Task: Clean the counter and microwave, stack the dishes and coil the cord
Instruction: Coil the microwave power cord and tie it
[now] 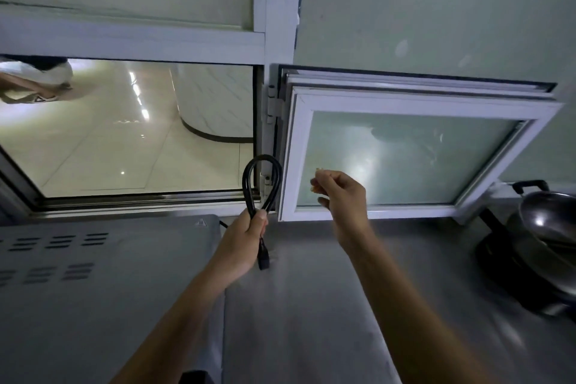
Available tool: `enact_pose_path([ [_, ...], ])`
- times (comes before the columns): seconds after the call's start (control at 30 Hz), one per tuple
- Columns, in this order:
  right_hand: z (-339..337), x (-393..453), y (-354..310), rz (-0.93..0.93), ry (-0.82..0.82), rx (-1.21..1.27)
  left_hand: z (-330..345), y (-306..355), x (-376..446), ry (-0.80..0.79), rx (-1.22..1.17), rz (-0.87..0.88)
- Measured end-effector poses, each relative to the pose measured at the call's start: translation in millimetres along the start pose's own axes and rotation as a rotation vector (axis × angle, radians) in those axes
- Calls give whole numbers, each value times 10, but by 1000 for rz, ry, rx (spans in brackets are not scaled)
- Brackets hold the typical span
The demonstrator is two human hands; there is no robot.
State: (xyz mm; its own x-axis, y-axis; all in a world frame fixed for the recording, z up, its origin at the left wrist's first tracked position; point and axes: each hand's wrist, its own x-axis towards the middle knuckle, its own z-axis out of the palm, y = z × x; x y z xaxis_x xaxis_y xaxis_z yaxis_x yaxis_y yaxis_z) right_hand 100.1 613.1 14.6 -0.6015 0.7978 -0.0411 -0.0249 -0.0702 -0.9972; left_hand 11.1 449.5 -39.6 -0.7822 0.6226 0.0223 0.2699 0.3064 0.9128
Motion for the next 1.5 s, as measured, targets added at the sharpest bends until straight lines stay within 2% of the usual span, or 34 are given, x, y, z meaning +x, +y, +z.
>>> enact_pose_path([
  [0.17,-274,-228,306,126,-21,175,185,-145,-154,-68,82,-11],
  [0.43,-490,-341,470,194,-13,320,391,-259,-168,-152,205,-13],
  [0.73,-576,-284,659,150,25,446,527,-454,-197,-177,237,-45],
  [1.07,-649,-286,856,55,-8,478,706,-508,-133,-214,244,-63],
  [1.23,-716,-282,877,68,61,508,701,-607,-158,-228,278,-74],
  [1.5,-730,-365,887,95,50,482,681,-594,-173,-237,299,-73],
])
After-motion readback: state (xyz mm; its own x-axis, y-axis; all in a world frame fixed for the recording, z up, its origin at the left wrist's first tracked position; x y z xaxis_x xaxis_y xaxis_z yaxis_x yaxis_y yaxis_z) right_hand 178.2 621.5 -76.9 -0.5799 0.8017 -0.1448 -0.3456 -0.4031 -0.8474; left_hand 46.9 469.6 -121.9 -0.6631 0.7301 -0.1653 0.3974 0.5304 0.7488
